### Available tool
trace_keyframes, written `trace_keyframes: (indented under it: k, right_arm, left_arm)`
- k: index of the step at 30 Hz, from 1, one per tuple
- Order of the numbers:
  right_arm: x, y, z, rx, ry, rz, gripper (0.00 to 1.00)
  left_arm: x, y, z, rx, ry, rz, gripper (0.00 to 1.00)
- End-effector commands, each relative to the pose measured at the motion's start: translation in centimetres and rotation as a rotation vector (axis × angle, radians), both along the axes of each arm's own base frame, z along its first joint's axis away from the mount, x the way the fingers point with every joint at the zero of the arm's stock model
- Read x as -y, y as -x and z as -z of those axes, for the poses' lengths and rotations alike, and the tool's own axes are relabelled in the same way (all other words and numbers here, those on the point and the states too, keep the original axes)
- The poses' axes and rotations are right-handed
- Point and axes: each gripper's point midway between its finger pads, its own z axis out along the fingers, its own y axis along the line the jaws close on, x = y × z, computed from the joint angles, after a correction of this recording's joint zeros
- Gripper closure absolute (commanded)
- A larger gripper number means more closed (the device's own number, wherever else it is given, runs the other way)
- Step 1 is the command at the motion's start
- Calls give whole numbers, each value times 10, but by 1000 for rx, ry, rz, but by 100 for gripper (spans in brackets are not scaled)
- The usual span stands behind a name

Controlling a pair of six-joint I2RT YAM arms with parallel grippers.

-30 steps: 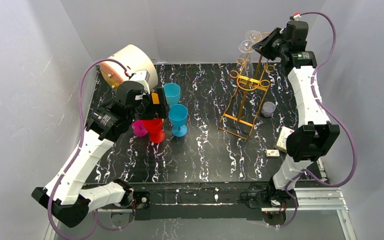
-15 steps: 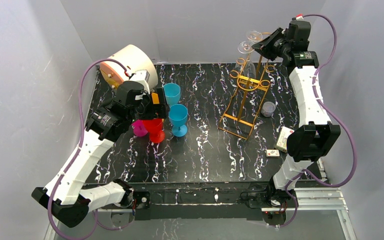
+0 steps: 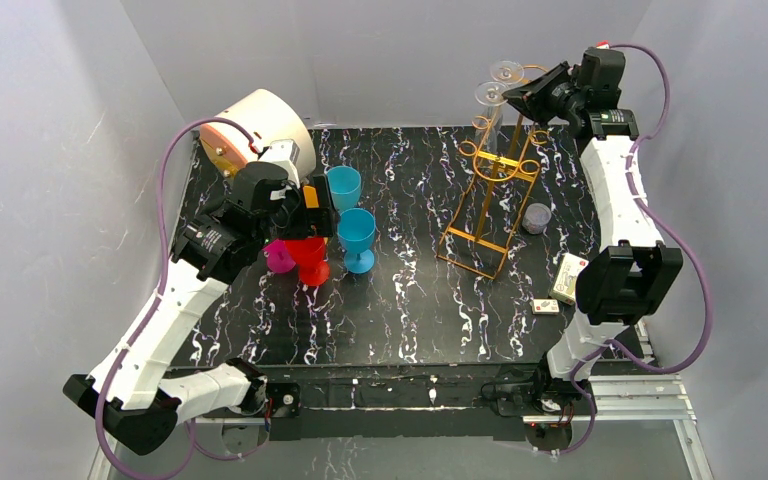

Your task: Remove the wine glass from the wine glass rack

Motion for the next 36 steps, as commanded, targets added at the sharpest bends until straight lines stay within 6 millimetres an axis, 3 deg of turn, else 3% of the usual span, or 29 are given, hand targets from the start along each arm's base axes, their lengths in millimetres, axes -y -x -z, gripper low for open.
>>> trace_keyframes:
  k: [1, 2, 8, 15, 17, 22, 29, 36]
  right_arm:
    - [0, 12, -32, 89, -18, -3, 99]
    - [1, 12, -30, 86, -10, 0, 99]
    - [4, 11, -25, 75, 19, 6, 77]
    - [3, 8, -22, 64, 20, 1, 62]
    - [4, 6, -21, 56, 25, 4, 63]
    - [4, 2, -15, 34, 29, 8, 79]
    - [10, 5, -25, 53, 42, 39, 99]
    - [1, 10, -41, 72, -21, 8, 99]
  left_arm:
    - [1, 2, -13, 21, 22, 6, 2]
    - [1, 2, -13, 20, 23, 7, 2]
    - [2, 0, -15, 26, 23, 7, 2]
    - [-1, 1, -19, 37, 19, -2, 2]
    - [-1, 1, -20, 38, 21, 0, 2]
    - [-3, 3, -22, 46, 26, -5, 2]
    - [-4, 2, -22, 46, 16, -9, 2]
    - [-1, 1, -23, 47, 26, -2, 2]
